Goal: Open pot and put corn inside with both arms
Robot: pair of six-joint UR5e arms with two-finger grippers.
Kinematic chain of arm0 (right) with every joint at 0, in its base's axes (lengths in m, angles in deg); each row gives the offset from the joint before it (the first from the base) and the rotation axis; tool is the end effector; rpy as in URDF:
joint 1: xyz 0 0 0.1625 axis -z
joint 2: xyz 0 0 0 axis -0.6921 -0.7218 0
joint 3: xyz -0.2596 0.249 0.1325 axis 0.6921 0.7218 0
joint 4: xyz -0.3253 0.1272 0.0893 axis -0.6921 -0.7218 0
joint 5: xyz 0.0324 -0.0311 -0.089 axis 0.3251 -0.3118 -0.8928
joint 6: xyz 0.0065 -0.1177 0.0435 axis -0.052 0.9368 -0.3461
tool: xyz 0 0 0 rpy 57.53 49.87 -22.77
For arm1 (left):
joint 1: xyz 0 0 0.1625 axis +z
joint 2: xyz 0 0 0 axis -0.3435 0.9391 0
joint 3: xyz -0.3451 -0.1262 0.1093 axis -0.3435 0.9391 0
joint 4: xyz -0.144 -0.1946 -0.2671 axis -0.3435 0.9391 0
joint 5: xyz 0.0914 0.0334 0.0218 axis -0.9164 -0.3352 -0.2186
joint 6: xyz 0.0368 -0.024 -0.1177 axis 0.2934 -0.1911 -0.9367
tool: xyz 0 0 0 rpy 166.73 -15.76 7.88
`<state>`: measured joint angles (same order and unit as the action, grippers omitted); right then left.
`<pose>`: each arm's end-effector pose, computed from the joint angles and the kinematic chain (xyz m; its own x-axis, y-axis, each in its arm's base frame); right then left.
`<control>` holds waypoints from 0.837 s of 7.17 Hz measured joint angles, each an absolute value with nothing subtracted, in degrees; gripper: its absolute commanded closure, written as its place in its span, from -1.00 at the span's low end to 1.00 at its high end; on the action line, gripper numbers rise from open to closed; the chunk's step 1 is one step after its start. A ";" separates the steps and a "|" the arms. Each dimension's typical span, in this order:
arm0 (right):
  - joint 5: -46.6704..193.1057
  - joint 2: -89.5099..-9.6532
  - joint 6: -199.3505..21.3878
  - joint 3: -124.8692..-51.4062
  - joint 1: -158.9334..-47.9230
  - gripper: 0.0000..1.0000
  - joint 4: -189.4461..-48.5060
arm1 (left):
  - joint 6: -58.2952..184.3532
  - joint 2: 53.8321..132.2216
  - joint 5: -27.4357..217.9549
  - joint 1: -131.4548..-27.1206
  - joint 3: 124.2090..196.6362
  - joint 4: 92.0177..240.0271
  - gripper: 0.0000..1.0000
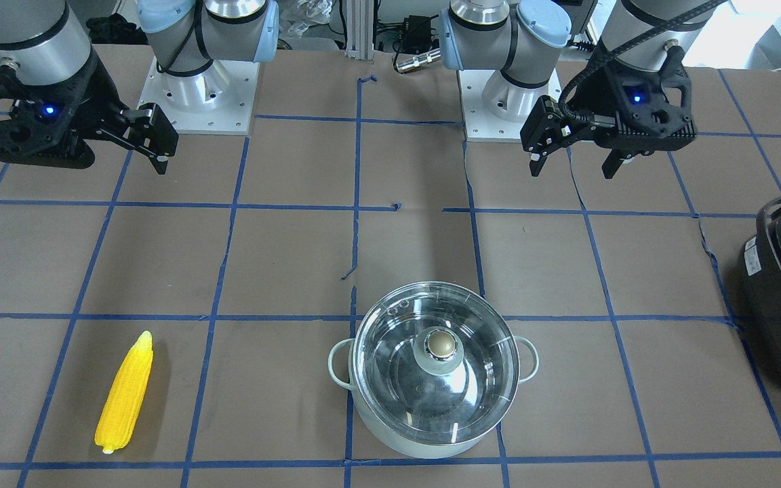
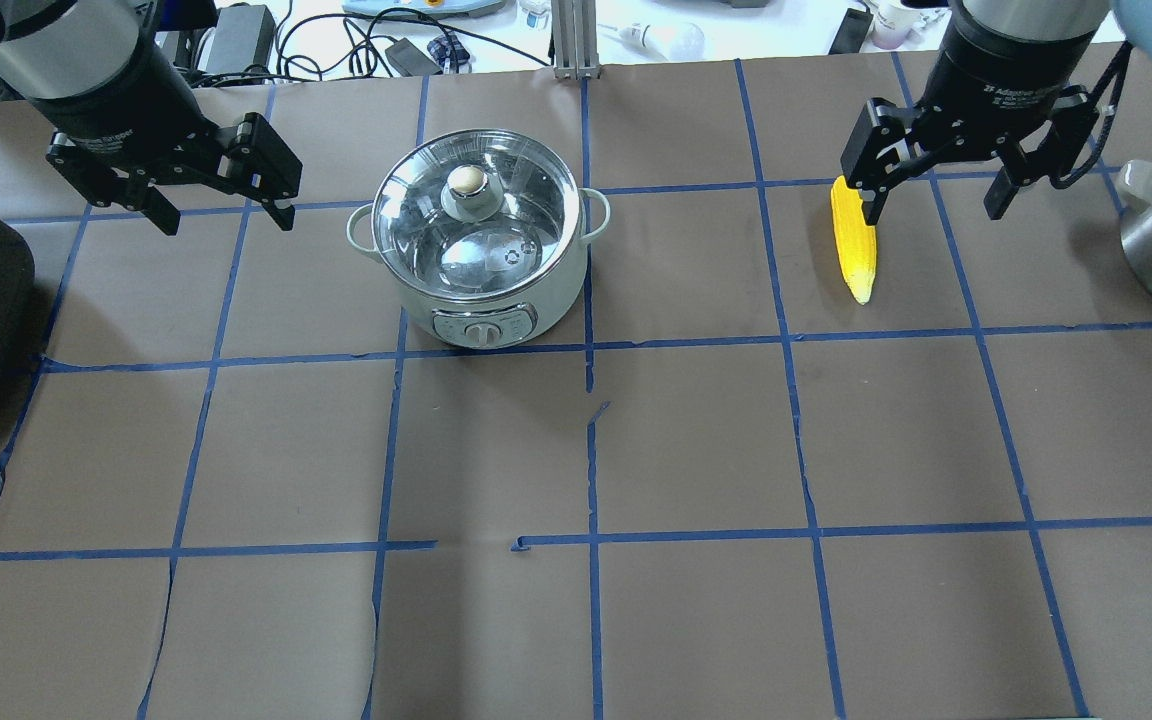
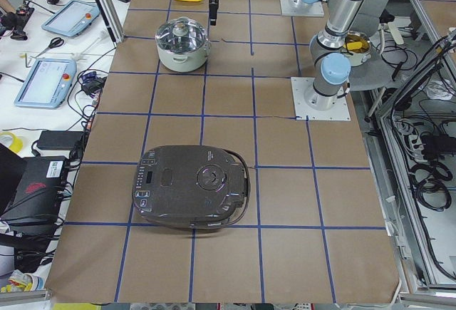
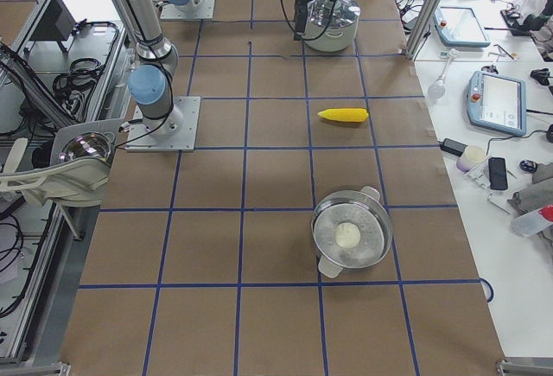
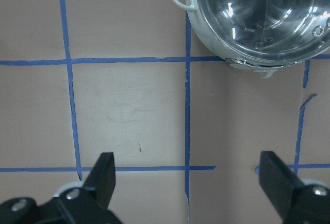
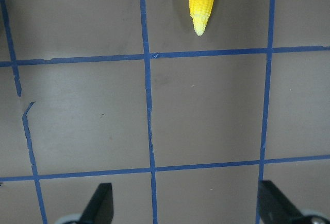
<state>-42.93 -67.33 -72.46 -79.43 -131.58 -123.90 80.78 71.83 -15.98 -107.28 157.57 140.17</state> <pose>0.1094 -0.4437 0.4315 -0.9980 0.0335 0.0543 0.0382 0.9955 0.0866 -0.1127 -0.4359 0.4460 -1.0000 0.0039 0.0023 0.0038 0.9986 -0.0536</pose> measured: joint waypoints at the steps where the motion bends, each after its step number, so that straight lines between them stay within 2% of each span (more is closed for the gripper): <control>1: -42.94 -67.34 -72.59 -79.43 -131.76 -1.00 -123.94 | 80.82 71.12 -15.81 -107.37 157.55 140.38 -1.00; 4: -42.45 -65.51 -72.62 -79.65 -131.65 -1.00 -127.73 | 80.78 69.39 -15.76 -107.53 157.95 140.59 -1.00; 6: -41.81 -60.57 -72.83 -80.36 -131.25 -1.00 -134.69 | 80.75 69.01 -15.69 -107.54 158.28 140.56 -1.00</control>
<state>-41.81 -60.57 -72.83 -80.36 -131.25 -134.69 80.75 69.01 -15.69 -107.54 158.28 140.56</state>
